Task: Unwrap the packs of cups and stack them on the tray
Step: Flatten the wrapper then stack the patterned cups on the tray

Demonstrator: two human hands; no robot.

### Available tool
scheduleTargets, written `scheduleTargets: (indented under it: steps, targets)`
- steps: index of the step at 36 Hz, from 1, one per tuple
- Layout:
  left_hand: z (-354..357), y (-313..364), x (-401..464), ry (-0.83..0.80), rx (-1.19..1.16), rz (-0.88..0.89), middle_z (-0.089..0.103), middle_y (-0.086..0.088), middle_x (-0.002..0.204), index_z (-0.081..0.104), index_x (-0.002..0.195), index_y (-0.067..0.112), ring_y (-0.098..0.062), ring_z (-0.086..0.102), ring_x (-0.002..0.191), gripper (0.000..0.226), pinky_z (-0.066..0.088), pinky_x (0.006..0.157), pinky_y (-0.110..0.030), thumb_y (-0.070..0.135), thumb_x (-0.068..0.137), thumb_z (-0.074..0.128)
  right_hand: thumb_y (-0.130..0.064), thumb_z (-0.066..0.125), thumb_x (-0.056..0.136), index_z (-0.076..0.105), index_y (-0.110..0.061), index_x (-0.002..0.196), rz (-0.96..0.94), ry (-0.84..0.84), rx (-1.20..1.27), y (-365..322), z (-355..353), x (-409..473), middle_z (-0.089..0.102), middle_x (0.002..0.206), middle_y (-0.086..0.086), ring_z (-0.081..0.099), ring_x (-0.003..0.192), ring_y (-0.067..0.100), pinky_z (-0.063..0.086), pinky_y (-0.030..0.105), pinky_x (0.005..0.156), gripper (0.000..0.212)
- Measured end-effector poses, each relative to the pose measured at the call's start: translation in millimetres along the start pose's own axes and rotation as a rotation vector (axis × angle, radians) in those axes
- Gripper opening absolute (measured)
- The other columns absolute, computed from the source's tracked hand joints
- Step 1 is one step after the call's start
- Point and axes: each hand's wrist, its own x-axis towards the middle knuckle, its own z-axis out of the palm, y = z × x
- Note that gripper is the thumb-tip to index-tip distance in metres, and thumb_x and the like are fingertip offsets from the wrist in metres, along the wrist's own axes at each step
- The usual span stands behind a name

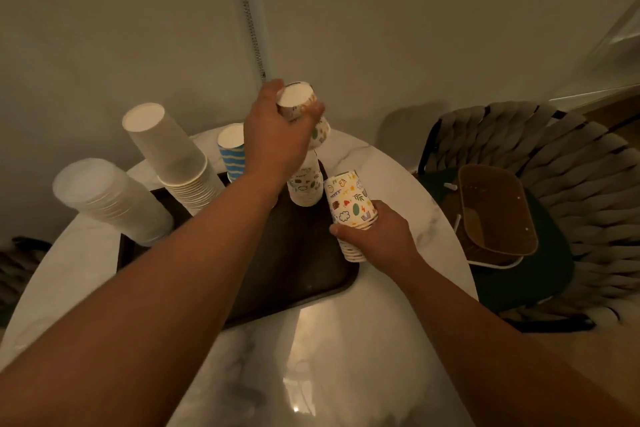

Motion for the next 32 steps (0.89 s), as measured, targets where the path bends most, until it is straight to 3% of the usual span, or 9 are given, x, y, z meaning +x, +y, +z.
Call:
scheduleTargets:
  steps: [4,12,17,20,22,24,26,29,32]
  targets:
    - [13.1,-19.9,8.7,-0.090,0.157,-0.024,0.059,-0.008,0.132,0.047,0.139,0.012,-0.021,0.055,0.118,0.066,0.040,0.089,-0.023,0.036,0.083,0.073,-0.049,0.081,0.069,0.045,-0.028,0.110,0.009,-0.004,0.019,3.4,-2.0,0.5,0.053,0.098,-0.011,0.051,0.077,0.001,0.039,0.010,0.063,0.058]
    - [34.4,-50.3,0.8,-0.209,0.263,-0.096,0.053,-0.013,0.138,0.044,0.142,0.009,-0.029,0.050,0.126,0.068,0.045,0.100,-0.038,0.030,0.084,0.073,-0.048,0.081,0.069,0.044,-0.030,0.109,0.023,-0.016,0.055,11.0,-7.5,1.7,0.053,0.097,-0.012,0.051,0.074,-0.001,0.038,0.009,0.060,0.057]
    - [38.8,-60.8,-3.1,-0.276,0.342,-0.134,0.051,-0.013,0.140,0.041,0.143,0.010,-0.031,0.049,0.128,0.069,0.044,0.100,-0.041,0.030,0.086,0.073,-0.048,0.081,0.070,0.043,-0.032,0.108,0.027,-0.017,0.058,11.4,-8.7,-1.4,0.050,0.090,-0.018,0.051,0.072,-0.002,0.036,0.009,0.057,0.056]
    - [36.6,-58.2,-7.4,-0.246,0.327,-0.115,0.043,-0.010,0.149,0.038,0.147,0.010,-0.028,0.039,0.137,0.073,0.035,0.110,-0.040,0.036,0.087,0.071,-0.048,0.081,0.069,0.045,-0.031,0.109,0.031,-0.032,0.068,11.0,-10.0,-3.0,0.053,0.094,-0.015,0.054,0.076,0.000,0.038,0.009,0.059,0.057]
    - [30.5,-50.3,-15.5,-0.129,0.222,-0.054,0.043,-0.006,0.149,0.042,0.144,0.012,-0.023,0.039,0.137,0.068,0.035,0.113,-0.040,0.043,0.089,0.067,-0.048,0.081,0.069,0.046,-0.031,0.111,0.030,-0.056,0.083,9.3,-11.0,-4.1,0.055,0.097,-0.014,0.056,0.080,0.003,0.041,0.011,0.062,0.058]
    - [21.9,-37.5,-30.1,-0.054,0.069,-0.032,0.053,-0.002,0.139,0.049,0.138,0.016,-0.017,0.050,0.126,0.060,0.045,0.105,-0.036,0.047,0.089,0.064,-0.047,0.082,0.068,0.046,-0.031,0.112,0.024,-0.081,0.082,5.9,-11.7,-5.1,0.055,0.095,-0.016,0.058,0.082,0.004,0.041,0.011,0.062,0.058]
    - [17.2,-32.9,-48.6,-0.138,-0.054,-0.133,0.058,0.003,0.129,0.050,0.136,0.020,-0.012,0.057,0.113,0.063,0.050,0.095,-0.031,0.052,0.084,0.067,-0.046,0.083,0.067,0.047,-0.031,0.113,0.007,-0.102,0.079,2.1,-10.0,-5.3,0.056,0.095,-0.017,0.060,0.088,0.007,0.044,0.013,0.065,0.059]
    - [14.5,-35.5,-72.8,-0.387,-0.379,-0.477,0.063,0.003,0.124,0.047,0.135,0.023,-0.017,0.066,0.107,0.089,0.056,0.091,-0.042,0.057,0.060,0.083,-0.047,0.084,0.064,0.049,-0.033,0.112,-0.048,-0.121,0.073,-9.0,-6.0,-7.7,0.059,0.099,-0.017,0.061,0.092,0.006,0.047,0.017,0.074,0.061]
    - [11.4,-41.4,-88.7,-0.518,-0.616,-0.630,0.071,-0.008,0.113,0.057,0.124,0.017,-0.028,0.069,0.103,0.056,0.056,0.089,-0.053,0.027,0.074,0.081,-0.038,0.087,0.064,0.051,-0.034,0.109,-0.181,-0.098,0.072,-21.9,-0.6,-13.4,0.058,0.102,-0.015,0.058,0.089,0.000,0.045,0.013,0.074,0.058]
